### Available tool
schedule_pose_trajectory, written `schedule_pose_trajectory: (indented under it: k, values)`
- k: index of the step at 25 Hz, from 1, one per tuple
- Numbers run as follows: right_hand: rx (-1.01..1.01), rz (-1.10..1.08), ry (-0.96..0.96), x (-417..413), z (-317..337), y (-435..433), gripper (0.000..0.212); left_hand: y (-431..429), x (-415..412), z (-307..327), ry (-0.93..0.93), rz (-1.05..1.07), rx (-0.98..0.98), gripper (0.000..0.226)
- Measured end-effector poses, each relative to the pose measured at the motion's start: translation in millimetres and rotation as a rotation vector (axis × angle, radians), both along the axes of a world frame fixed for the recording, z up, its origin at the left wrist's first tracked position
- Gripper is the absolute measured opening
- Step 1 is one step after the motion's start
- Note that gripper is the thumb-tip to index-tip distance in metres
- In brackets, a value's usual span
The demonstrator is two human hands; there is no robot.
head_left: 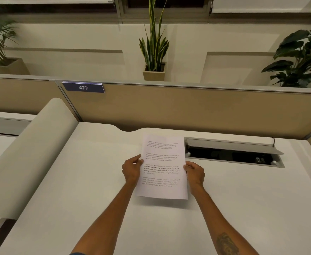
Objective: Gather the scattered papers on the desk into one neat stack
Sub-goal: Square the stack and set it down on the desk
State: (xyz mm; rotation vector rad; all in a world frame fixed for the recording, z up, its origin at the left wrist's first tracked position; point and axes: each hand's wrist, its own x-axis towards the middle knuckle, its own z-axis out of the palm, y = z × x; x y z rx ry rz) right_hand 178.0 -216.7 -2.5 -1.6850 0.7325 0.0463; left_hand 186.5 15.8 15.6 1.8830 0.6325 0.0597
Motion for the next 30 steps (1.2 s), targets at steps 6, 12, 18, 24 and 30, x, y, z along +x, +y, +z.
schedule_pose_trajectory:
  k: [6, 12, 18, 24, 30]
  values:
    - [-0.026, -0.042, 0.001, 40, -23, 10, 0.022, -1, 44, -20, 0.052, 0.004, -0.006, 0.033]
    - [-0.051, -0.072, -0.011, 65, -38, 18, 0.02, -6, 74, -34, 0.083, 0.017, 0.01, 0.034]
    - [-0.197, -0.112, -0.006, 81, -51, 25, 0.02, -10, 91, -47, 0.156, -0.015, 0.094, 0.035]
    - [-0.255, -0.184, 0.022, 89, -53, 29, 0.016, -11, 95, -54, 0.187, -0.054, 0.18, 0.036]
    - [-0.242, -0.2, 0.052, 90, -55, 29, 0.018, -22, 100, -45, 0.213, -0.055, 0.21, 0.037]
